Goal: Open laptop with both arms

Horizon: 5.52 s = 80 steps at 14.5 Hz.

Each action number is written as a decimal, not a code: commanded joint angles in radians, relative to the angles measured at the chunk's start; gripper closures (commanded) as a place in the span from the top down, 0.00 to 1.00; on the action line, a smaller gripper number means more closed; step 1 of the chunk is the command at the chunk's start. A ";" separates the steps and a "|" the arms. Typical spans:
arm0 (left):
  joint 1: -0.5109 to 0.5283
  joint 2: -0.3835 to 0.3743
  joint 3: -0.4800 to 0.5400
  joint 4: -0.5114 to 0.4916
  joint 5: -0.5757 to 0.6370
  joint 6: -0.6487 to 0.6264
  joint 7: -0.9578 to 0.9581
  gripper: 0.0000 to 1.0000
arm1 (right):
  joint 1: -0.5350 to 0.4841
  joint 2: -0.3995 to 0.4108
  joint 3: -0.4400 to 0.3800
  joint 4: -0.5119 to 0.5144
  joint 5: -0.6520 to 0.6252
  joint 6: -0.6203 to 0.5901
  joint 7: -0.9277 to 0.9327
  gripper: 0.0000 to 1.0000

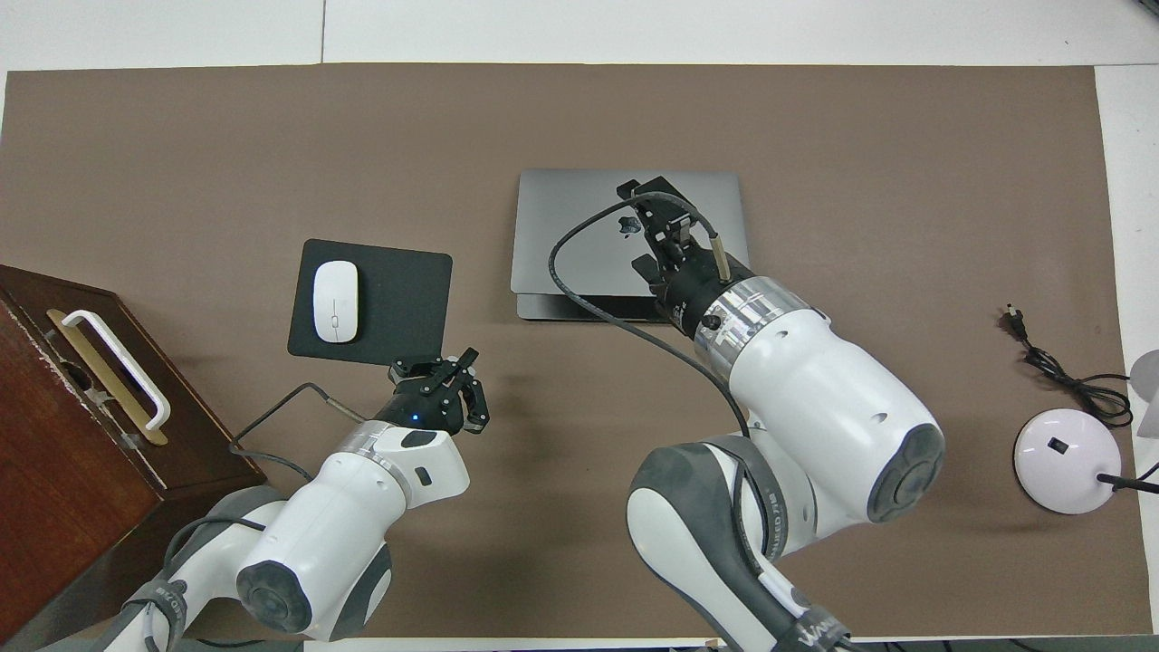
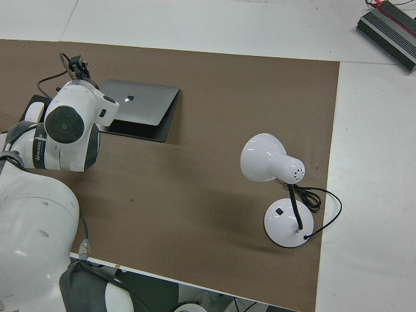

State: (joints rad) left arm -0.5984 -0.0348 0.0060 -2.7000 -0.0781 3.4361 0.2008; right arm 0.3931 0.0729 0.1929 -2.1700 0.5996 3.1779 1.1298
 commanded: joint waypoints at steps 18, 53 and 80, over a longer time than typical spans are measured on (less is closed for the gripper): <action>-0.027 0.328 0.000 0.295 -0.003 0.063 -0.041 0.00 | 0.047 -0.013 0.068 -0.191 0.209 0.157 -0.027 1.00; -0.026 0.447 0.002 0.382 -0.006 0.064 -0.046 0.00 | -0.023 0.122 0.039 -0.114 0.207 0.108 -0.142 1.00; -0.027 0.463 0.002 0.385 0.003 0.068 -0.041 0.00 | -0.039 0.243 -0.010 0.136 0.207 -0.050 -0.185 1.00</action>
State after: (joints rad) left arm -0.6105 0.3764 0.0012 -2.3439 -0.0782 3.4894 0.1593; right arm 0.3716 0.2852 0.1861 -2.1113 0.7815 3.1751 1.0011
